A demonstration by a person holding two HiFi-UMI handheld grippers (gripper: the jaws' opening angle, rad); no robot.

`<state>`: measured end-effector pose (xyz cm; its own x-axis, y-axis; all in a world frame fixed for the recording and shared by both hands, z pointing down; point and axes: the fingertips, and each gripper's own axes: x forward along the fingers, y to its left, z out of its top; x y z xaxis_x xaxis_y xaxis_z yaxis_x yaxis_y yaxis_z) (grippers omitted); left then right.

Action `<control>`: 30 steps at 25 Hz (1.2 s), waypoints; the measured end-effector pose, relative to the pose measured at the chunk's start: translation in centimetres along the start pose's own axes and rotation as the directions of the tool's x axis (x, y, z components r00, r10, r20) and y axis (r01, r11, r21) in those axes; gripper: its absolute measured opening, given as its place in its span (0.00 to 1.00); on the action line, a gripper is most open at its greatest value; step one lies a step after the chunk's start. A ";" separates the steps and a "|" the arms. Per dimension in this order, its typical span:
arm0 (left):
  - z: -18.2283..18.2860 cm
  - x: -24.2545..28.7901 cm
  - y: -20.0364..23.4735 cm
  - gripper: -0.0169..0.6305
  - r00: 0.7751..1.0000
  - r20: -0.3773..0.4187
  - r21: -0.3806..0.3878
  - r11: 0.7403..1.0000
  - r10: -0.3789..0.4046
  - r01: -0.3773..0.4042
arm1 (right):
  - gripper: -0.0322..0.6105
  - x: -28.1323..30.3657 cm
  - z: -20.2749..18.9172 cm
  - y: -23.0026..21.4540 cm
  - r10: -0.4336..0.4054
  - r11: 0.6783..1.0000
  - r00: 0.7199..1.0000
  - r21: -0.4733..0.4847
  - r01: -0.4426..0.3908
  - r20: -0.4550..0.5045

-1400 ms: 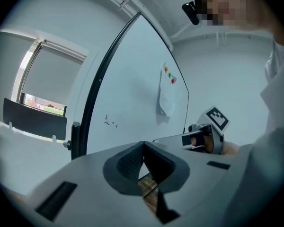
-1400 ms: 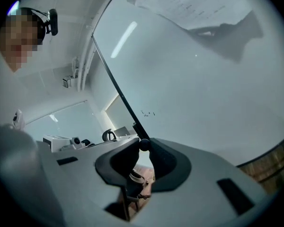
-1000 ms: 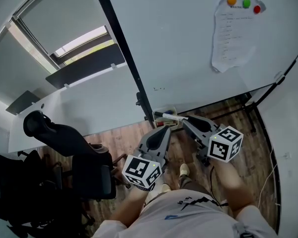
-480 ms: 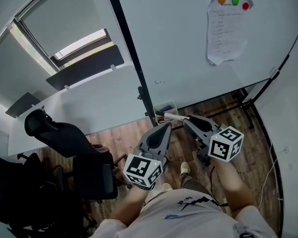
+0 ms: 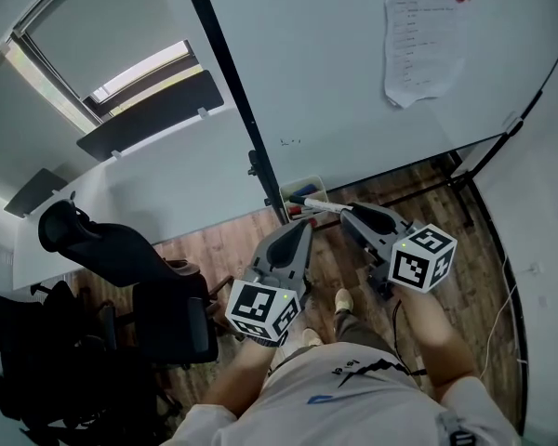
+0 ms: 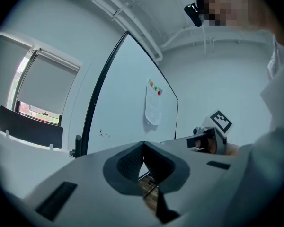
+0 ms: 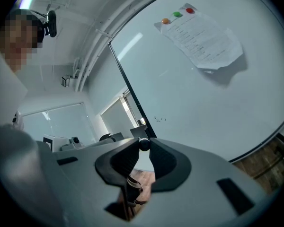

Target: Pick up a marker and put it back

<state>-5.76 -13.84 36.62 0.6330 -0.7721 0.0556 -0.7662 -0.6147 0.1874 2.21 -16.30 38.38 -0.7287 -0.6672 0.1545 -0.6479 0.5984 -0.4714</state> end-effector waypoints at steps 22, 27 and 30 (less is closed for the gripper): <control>-7.1 6.5 7.0 0.04 0.975 -0.125 -0.060 0.980 0.182 -0.190 | 0.17 9.3 -5.9 -10.7 0.022 1.000 0.972 -0.013 -0.025 -0.235; -8.1 7.4 8.5 0.04 0.965 -0.144 -0.076 0.969 0.221 -0.234 | 0.17 11.4 -7.2 -11.8 0.037 0.998 0.959 -0.035 -0.049 -0.280; -8.6 7.6 9.0 0.04 0.959 -0.152 -0.083 0.963 0.241 -0.255 | 0.17 12.3 -8.0 -12.4 0.049 0.997 0.951 -0.033 -0.062 -0.304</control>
<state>-6.91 -23.91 47.13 0.4393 -0.8637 0.2471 -0.8903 -0.3819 0.2479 -0.53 -28.40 53.05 -0.7926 -0.4703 0.3879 -0.6083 0.6532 -0.4508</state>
